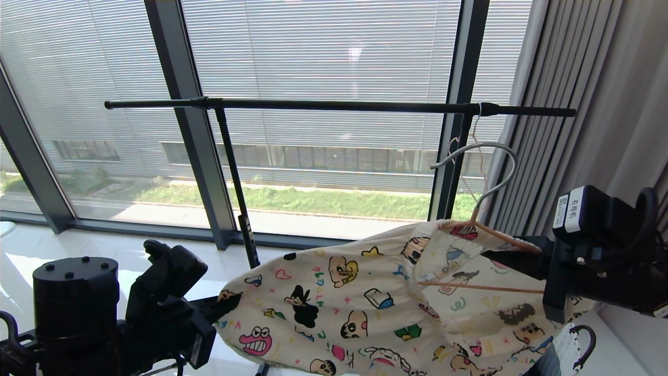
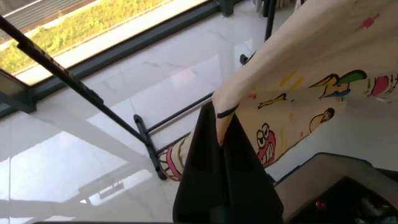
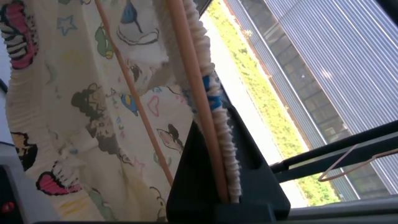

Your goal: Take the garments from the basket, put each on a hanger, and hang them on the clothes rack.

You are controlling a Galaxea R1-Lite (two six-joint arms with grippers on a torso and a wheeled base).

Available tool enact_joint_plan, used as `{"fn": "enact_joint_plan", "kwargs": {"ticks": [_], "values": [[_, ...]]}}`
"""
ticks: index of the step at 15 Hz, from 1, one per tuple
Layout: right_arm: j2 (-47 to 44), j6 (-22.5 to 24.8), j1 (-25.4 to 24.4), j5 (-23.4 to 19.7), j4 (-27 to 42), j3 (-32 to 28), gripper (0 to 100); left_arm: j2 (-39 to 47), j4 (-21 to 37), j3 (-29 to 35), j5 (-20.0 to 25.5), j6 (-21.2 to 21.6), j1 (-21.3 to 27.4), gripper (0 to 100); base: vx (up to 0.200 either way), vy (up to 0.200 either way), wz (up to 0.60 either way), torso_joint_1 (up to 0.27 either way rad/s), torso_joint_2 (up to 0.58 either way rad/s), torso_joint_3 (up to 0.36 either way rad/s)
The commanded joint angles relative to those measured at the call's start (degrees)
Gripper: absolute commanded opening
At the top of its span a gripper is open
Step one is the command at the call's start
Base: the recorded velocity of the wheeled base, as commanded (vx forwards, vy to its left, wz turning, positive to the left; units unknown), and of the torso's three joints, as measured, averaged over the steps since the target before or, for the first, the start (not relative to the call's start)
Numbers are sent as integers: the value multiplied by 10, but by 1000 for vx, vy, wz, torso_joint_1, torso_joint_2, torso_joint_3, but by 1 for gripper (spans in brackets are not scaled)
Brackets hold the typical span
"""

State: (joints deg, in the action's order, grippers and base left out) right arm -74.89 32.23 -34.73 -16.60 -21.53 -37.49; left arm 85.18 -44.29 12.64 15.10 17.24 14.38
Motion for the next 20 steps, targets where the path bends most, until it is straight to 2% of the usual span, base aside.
{"fn": "enact_joint_plan", "kwargs": {"ticks": [1,7,8,11,12,13,14,15,17,19,20], "values": [[-1,0,0,0,0,0,0,10,0,-3,-4,0,-2,0,0,0,0,0,0,0],[-2,0,-1,0,-4,0,0,3,-1,-8,-5,0,7,0,0,0,0,0,0,0],[-2,0,0,0,-4,0,0,3,-1,-8,-5,0,7,100,0,0,0,0,0,0],[-1,0,0,4,-4,0,0,3,-10,-7,-5,0,7,100,0,0,0,0,0,0],[1,-3,0,18,-4,0,0,-5,-15,-2,-11,0,8,100,0,0,0,0,0,0],[1,-11,3,30,-4,0,0,-14,-17,5,-20,-1,10,100,0,0,0,0,0,0],[3,-43,4,51,-1,2,0,-30,-18,21,-47,-5,14,100,0,0,0,0,0,0],[3,-88,5,88,0,15,0,-62,-18,42,-70,-14,20,100,0,0,0,0,0,0],[-11,-151,4,165,3,23,0,-95,-11,89,-82,-30,28,100,0,0,0,0,0,0],[-30,-192,4,234,34,16,0,-99,43,161,-119,-31,25,100,0,0,0,0,0,0],[-37,-212,4,259,59,8,0,-97,85,206,-155,-32,26,100,0,0,0,0,0,0]]}}
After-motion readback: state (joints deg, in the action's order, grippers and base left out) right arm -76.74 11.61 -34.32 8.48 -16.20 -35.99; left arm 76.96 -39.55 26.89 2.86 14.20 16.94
